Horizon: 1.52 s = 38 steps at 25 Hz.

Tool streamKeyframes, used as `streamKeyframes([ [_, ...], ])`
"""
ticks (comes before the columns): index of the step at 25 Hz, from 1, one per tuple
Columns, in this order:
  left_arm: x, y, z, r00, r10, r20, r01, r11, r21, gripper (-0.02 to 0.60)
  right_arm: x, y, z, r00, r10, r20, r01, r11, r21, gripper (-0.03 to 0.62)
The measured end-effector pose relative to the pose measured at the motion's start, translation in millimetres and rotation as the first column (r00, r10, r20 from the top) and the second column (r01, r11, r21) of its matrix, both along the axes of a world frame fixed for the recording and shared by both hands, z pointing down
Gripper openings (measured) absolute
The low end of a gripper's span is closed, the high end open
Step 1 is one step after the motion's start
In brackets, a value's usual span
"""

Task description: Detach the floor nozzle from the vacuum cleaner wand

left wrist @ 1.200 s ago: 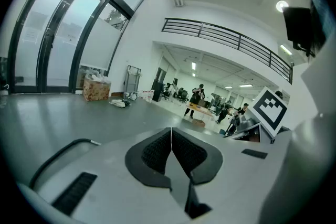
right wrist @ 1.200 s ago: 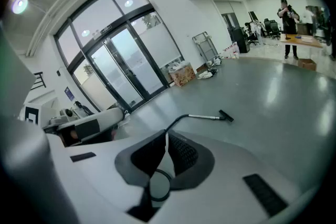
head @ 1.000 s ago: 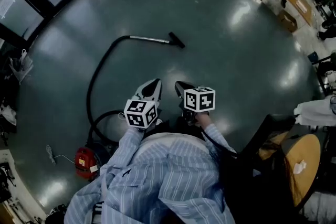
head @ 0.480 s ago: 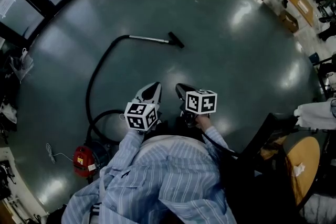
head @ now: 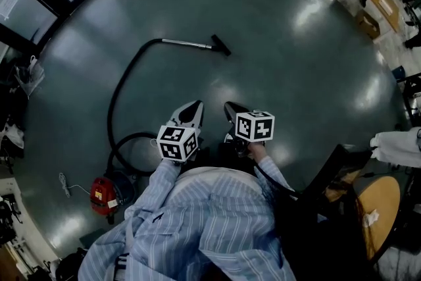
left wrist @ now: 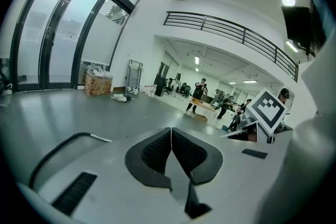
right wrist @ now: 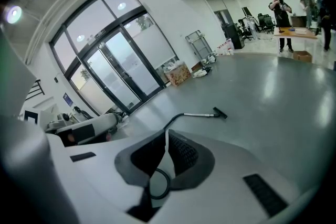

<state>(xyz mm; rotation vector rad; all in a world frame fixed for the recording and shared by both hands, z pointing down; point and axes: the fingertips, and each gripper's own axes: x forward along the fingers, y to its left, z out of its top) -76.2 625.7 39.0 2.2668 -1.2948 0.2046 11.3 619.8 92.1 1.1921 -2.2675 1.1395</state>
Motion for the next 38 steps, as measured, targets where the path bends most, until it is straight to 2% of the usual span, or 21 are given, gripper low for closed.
streamKeyframes([
  [6, 21.1, -12.2, 6.4, 1.000, -0.019, 0.014, 0.019, 1.000, -0.007, 0.009, 24.8, -13.3, 6.9, 1.000, -0.016, 0.003, 0.016, 1.000, -0.008, 0.023],
  [18, 58.8, -43.5, 3.1, 0.992, -0.129, 0.000, 0.129, 0.992, -0.007, 0.009, 78.9, -44.7, 15.6, 0.997, -0.079, 0.003, 0.079, 0.996, -0.039, 0.023],
  [23, 54.4, -53.8, 2.5, 0.988, -0.154, -0.023, 0.154, 0.988, -0.026, 0.009, 73.9, -54.2, 19.6, 0.995, -0.100, 0.031, 0.101, 0.993, -0.061, 0.023],
  [28, 45.5, -67.8, 13.0, 0.986, -0.162, -0.031, 0.160, 0.986, -0.050, 0.009, 69.7, -69.5, 27.4, 0.995, -0.078, 0.063, 0.083, 0.993, -0.085, 0.023],
  [34, 31.7, -108.2, 33.4, 0.988, -0.142, -0.067, 0.138, 0.988, -0.070, 0.009, 63.3, -96.9, 41.5, 0.998, -0.054, 0.024, 0.056, 0.994, -0.093, 0.023],
  [36, 27.3, -128.9, 34.7, 0.991, -0.125, -0.056, 0.120, 0.990, -0.074, 0.009, 63.1, -112.2, 39.8, 0.999, -0.039, 0.005, 0.039, 0.996, -0.085, 0.023],
  [38, 20.9, -151.6, 31.4, 0.996, -0.089, -0.014, 0.088, 0.994, -0.061, 0.008, 58.9, -133.7, 32.8, 1.000, -0.023, -0.007, 0.023, 0.998, -0.056, 0.023],
])
